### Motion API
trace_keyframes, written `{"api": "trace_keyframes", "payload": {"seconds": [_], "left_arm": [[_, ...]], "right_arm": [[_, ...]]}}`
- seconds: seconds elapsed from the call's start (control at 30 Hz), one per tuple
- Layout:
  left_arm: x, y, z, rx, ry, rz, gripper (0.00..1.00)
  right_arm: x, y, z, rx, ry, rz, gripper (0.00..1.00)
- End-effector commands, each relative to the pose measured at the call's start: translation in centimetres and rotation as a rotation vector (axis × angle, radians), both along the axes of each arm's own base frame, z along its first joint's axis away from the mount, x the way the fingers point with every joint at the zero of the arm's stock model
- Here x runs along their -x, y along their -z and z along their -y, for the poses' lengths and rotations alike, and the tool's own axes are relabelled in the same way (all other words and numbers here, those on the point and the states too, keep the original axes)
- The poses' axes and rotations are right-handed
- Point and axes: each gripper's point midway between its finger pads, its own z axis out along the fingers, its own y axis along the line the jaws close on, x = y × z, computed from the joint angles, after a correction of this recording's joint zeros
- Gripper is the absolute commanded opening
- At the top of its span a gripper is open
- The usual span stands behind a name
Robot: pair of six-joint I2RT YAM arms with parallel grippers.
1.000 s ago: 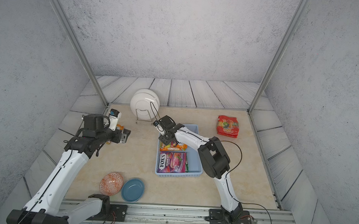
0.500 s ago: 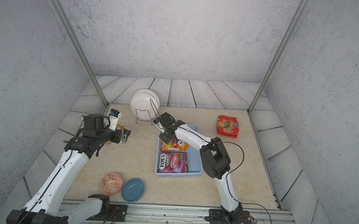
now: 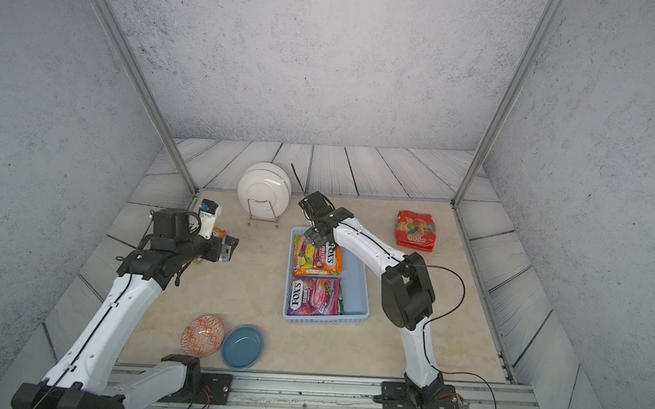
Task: Put the candies in the basket
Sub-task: Place the candy in the basket, then pick up the candy at the center of the board.
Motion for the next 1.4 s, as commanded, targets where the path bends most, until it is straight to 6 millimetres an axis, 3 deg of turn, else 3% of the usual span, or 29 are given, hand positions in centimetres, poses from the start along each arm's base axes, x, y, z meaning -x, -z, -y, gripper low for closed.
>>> {"api": "trace_keyframes", "payload": {"seconds": [0.0,0.07,0.37,0.57,1.07,1.37], "left_arm": [[0.2,-1.0,0.1,-0.003,0.009,0.024,0.98],[0.3,-0.9,0.4,0.007,0.023,0.029,0.98],[0.1,-0.4,0.4,0.004,0.022,0.013,0.98],[0.1,-0.4,0.5,0.009,0.030,0.013,0.98],[-0.3,0.2,0.4,-0.004,0.024,-0.005,0.98],[-0.7,0.4,0.1,-0.013,0.009,-0.023,0.98]], "right_arm": [[-1.0,-4.4,3.4,-0.021,0.117,0.083,0.90],[-2.0,-4.8,4.8,-0.026,0.153,0.109,0.95],[-5.4,-6.0,12.2,-0.005,0.370,0.156,0.96],[-7.4,-5.2,15.8,-0.010,0.496,0.157,0.97],[-9.9,2.2,22.2,0.050,0.693,0.019,0.95],[-10.8,6.6,24.8,0.059,0.758,-0.063,0.94]]}}
